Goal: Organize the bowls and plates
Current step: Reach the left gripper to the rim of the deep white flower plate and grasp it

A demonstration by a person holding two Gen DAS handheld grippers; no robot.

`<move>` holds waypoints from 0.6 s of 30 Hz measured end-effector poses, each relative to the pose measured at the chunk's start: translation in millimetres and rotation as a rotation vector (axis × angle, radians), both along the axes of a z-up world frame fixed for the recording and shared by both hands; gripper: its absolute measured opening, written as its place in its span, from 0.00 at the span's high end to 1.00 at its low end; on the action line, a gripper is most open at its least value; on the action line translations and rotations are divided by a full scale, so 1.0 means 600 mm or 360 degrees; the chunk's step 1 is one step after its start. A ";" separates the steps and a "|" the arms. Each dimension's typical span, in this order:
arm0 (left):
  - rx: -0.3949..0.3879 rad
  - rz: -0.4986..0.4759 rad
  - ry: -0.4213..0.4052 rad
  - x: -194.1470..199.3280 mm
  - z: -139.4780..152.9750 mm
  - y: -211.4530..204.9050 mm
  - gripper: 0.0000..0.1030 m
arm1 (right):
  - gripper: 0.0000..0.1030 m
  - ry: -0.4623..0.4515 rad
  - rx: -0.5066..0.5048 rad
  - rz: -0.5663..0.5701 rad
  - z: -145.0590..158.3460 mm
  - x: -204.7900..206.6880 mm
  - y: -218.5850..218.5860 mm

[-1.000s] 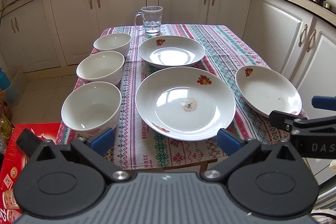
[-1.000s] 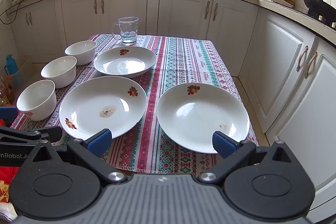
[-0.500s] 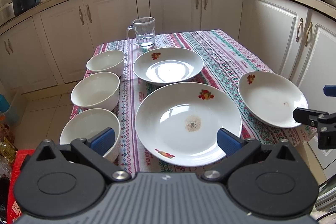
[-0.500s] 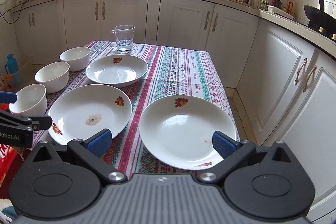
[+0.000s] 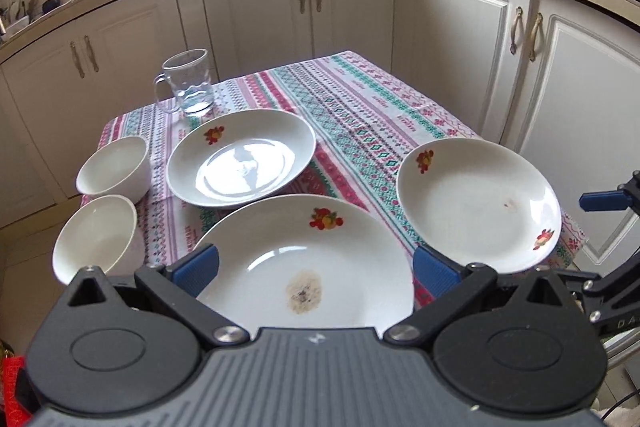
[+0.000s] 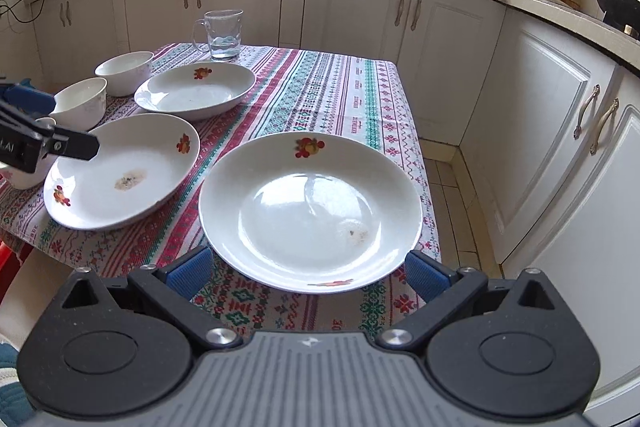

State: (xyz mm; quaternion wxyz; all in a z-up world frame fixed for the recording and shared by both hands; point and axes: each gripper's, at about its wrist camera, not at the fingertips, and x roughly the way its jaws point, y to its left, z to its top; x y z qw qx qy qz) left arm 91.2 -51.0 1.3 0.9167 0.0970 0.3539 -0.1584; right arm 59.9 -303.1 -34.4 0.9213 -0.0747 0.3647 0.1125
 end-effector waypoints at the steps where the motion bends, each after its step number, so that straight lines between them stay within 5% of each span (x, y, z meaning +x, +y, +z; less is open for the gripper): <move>1: 0.0005 -0.0019 0.0002 0.006 -0.002 -0.008 0.01 | 0.00 0.0009 0.0008 0.0014 -0.006 0.003 -0.004; 18: 0.0039 -0.0419 0.0275 0.121 -0.039 -0.129 0.01 | 0.00 0.0090 0.0035 0.0190 -0.082 0.053 -0.038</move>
